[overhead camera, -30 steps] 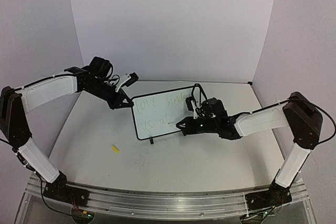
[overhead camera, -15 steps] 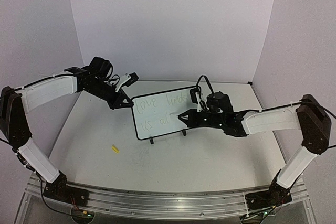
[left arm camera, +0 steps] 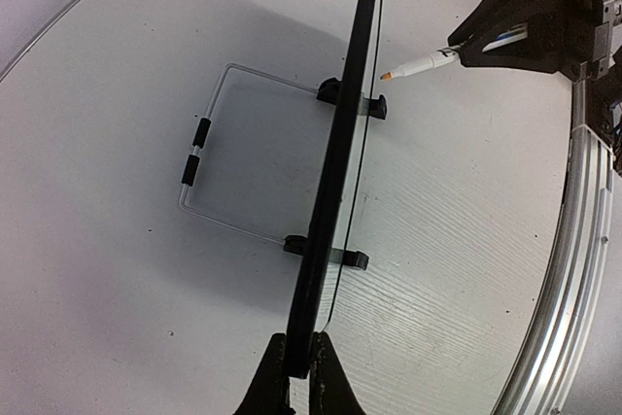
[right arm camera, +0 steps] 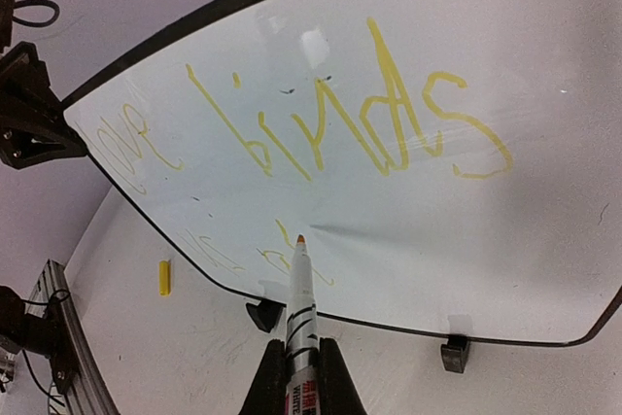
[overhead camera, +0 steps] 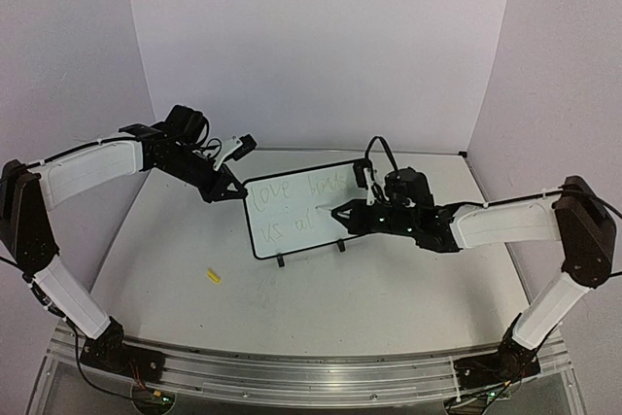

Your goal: Write a sentence on the whiteboard

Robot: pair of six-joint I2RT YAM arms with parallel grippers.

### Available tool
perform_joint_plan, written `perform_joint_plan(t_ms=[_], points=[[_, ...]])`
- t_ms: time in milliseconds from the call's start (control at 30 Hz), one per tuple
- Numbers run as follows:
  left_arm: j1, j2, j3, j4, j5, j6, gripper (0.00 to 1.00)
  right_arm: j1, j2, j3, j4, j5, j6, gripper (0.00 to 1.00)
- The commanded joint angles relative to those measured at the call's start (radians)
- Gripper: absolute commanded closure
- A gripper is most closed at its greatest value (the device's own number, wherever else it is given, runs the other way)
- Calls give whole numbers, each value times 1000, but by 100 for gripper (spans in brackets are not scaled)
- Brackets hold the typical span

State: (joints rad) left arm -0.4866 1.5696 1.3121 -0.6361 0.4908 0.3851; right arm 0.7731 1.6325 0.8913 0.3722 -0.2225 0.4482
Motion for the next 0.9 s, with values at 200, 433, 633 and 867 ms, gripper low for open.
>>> perform_joint_plan(t_ms=[200,433,633,867], points=[[3,-10,-12,16,-113,43,100,-4,44,73,7,31,-29,100],[3,-13,-11,16,-113,43,100,-6,55,46,5,32,-18,100],[3,-10,-11,16,-112,43,100,-6,70,0,11,23,6,100],[3,-10,-11,16,-112,44,100,-6,93,-37,31,22,24,100]])
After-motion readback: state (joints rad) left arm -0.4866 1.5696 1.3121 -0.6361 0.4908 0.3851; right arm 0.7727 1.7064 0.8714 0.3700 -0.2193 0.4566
